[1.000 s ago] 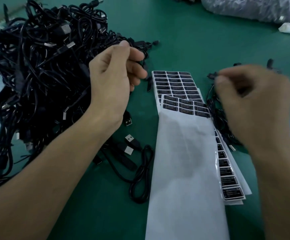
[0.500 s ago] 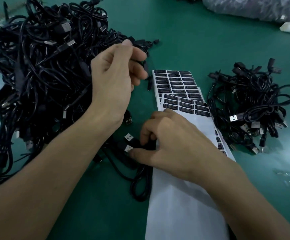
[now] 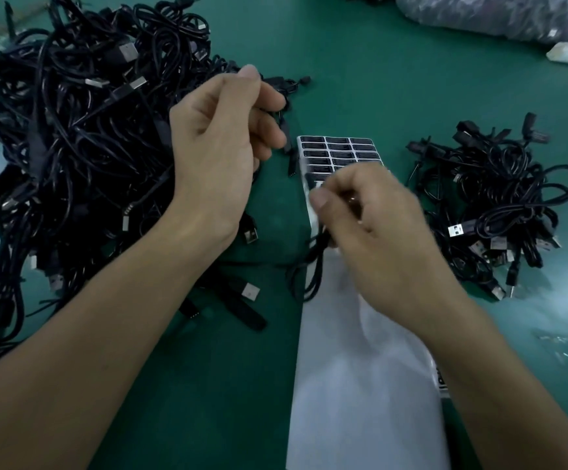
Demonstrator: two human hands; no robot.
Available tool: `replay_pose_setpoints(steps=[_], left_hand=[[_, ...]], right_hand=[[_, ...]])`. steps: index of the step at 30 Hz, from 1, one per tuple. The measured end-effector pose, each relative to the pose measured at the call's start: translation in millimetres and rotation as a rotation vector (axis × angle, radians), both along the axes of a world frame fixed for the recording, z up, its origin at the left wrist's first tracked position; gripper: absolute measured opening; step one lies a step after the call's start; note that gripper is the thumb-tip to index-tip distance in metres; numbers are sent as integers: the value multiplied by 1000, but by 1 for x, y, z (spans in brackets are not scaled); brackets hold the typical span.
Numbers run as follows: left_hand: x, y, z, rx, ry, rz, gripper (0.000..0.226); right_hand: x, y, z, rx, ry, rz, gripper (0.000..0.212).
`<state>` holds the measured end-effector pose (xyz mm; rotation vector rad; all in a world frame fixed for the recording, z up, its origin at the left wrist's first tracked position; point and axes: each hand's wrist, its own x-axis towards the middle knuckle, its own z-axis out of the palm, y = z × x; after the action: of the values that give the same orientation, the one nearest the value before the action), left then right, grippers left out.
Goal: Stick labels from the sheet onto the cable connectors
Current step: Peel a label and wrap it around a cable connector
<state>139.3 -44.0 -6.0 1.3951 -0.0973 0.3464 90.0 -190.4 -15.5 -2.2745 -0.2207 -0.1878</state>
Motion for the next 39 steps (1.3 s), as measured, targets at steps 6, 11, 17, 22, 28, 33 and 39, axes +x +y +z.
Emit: replay_pose_setpoints(steps=[6, 11, 17, 22, 28, 33, 39], left_hand=[[-1, -1, -2, 29, -210, -41, 32], [-7, -4, -2, 79, -306, -104, 35], [-7, -5, -7, 233, 86, -347, 52], [-5, -5, -6, 146, 225, -380, 54], [-5, -6, -4, 83, 238, -326, 45], [-2, -4, -1, -89, 274, -278, 39], [1, 1, 0, -196, 298, -317, 36]], right_hand=[[12, -22, -3, 239, -33, -327, 21], [18, -30, 2, 638, -47, -508, 22], [19, -29, 0, 662, -30, -482, 25], [18, -26, -6, 446, -50, -368, 32], [15, -22, -12, 248, -15, -231, 26], [11, -19, -10, 243, 44, -107, 26], [7, -12, -8, 216, 104, 35, 24]])
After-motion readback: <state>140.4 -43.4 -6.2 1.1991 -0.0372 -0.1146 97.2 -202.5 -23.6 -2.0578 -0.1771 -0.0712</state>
